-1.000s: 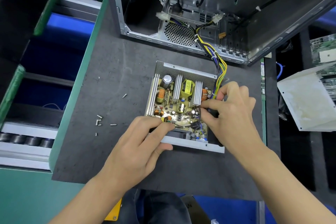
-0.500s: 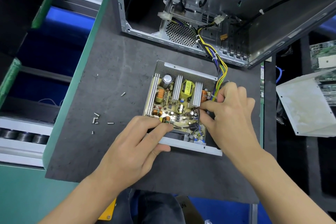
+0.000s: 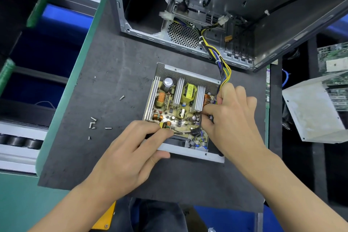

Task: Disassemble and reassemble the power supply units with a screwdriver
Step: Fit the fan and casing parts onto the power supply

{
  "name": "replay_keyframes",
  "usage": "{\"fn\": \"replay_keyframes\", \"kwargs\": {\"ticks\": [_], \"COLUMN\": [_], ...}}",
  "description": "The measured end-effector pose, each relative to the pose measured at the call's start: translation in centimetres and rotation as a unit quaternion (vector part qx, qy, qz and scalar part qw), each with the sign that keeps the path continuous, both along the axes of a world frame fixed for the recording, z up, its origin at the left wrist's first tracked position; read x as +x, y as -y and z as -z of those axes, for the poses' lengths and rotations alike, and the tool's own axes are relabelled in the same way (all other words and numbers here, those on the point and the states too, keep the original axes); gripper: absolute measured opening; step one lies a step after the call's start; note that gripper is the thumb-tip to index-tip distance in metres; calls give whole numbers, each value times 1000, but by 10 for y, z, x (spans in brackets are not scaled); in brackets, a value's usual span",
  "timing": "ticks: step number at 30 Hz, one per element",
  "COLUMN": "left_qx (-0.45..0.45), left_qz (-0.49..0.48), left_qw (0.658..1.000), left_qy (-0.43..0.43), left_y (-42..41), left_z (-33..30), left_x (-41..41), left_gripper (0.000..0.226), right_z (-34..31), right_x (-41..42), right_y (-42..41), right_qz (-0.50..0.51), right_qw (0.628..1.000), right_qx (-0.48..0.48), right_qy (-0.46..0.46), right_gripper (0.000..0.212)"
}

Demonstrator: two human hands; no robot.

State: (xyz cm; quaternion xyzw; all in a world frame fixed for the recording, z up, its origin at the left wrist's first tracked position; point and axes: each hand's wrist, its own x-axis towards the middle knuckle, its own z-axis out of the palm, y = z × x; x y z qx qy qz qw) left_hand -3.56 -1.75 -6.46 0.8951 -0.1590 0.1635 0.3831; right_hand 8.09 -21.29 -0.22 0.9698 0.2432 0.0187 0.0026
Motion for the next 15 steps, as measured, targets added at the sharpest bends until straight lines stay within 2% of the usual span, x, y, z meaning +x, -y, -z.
{"fn": "replay_keyframes", "kwargs": {"ticks": [10, 15], "left_qx": [7, 11], "left_qz": [4, 4], "left_qw": [1000, 1000], "left_qy": [-5, -15], "left_y": [-1, -1], "left_z": [-2, -5], "left_x": [0, -1], "left_gripper": [29, 30], "right_z": [-1, -8], "right_x": [-3, -4], "right_y": [4, 17], "right_qz": [-26, -11], "right_qw": [996, 996], "right_qx": [-74, 88], "right_qy": [-34, -24], "right_gripper": [22, 8]}}
